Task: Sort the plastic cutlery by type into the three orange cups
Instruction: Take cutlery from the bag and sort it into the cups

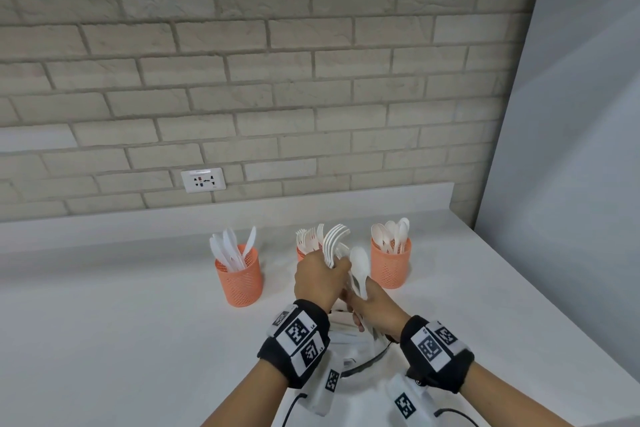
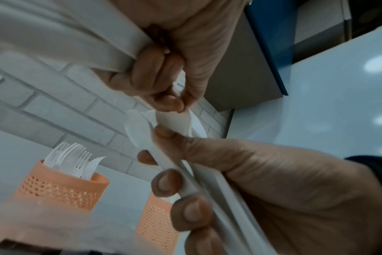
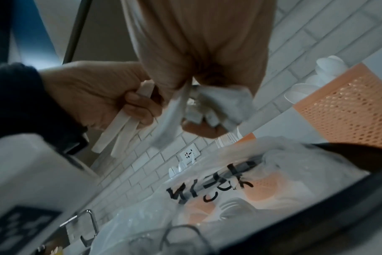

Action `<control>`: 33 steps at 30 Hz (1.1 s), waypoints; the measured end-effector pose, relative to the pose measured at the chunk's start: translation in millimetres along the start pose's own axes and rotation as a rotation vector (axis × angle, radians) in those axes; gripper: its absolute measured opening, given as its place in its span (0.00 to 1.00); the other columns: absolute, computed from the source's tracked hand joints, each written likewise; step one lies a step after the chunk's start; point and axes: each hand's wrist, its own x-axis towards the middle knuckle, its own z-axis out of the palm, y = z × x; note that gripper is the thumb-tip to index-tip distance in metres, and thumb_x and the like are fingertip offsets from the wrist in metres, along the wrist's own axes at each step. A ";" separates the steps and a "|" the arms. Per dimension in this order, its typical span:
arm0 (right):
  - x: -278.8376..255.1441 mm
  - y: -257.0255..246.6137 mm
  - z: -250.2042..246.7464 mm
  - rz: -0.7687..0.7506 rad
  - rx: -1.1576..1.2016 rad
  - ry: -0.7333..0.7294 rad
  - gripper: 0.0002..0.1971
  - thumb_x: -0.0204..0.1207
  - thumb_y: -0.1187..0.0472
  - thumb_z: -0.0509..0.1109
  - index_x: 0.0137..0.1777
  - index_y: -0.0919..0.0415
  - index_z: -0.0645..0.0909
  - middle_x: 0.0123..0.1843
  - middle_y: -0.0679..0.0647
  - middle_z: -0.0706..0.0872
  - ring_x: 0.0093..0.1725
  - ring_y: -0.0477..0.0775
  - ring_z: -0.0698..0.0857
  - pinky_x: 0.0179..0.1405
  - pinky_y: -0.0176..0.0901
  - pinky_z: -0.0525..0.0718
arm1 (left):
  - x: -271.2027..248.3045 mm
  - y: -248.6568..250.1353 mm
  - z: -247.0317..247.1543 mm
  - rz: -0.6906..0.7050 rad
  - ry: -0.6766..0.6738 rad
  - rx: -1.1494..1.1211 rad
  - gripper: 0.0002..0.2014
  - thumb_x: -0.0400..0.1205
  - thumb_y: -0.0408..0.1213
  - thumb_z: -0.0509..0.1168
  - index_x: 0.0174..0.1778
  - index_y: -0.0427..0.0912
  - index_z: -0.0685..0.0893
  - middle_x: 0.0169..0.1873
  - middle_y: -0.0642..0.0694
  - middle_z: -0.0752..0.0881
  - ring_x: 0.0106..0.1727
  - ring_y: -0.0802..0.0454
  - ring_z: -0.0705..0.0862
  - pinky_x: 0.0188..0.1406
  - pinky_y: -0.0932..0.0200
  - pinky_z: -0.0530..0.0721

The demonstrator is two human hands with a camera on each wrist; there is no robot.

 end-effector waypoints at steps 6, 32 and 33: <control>-1.7 0.5 -7.7 0.093 0.201 -0.014 0.12 0.83 0.52 0.59 0.52 0.62 0.72 0.28 0.53 0.76 0.19 0.45 0.73 0.19 0.37 0.77 | 5.8 -4.4 2.3 0.086 -0.074 -0.146 0.17 0.80 0.41 0.64 0.35 0.29 0.85 0.30 0.39 0.88 0.31 0.52 0.82 0.30 0.70 0.73; -21.3 -23.1 -3.2 0.253 0.257 -0.511 0.05 0.74 0.66 0.70 0.46 0.57 0.79 0.19 0.45 0.72 0.22 0.44 0.80 0.32 0.38 0.85 | -12.7 -28.4 -15.9 -0.090 -0.567 -0.717 0.22 0.61 0.54 0.75 0.45 0.43 0.90 0.40 0.36 0.88 0.34 0.40 0.79 0.24 0.61 0.70; -20.5 -23.8 -3.9 0.254 0.225 -0.522 0.05 0.76 0.67 0.69 0.46 0.57 0.79 0.19 0.45 0.73 0.24 0.44 0.82 0.35 0.40 0.87 | -12.6 -28.2 -15.1 -0.098 -0.573 -0.728 0.25 0.61 0.52 0.75 0.49 0.40 0.88 0.43 0.37 0.89 0.34 0.41 0.80 0.25 0.61 0.71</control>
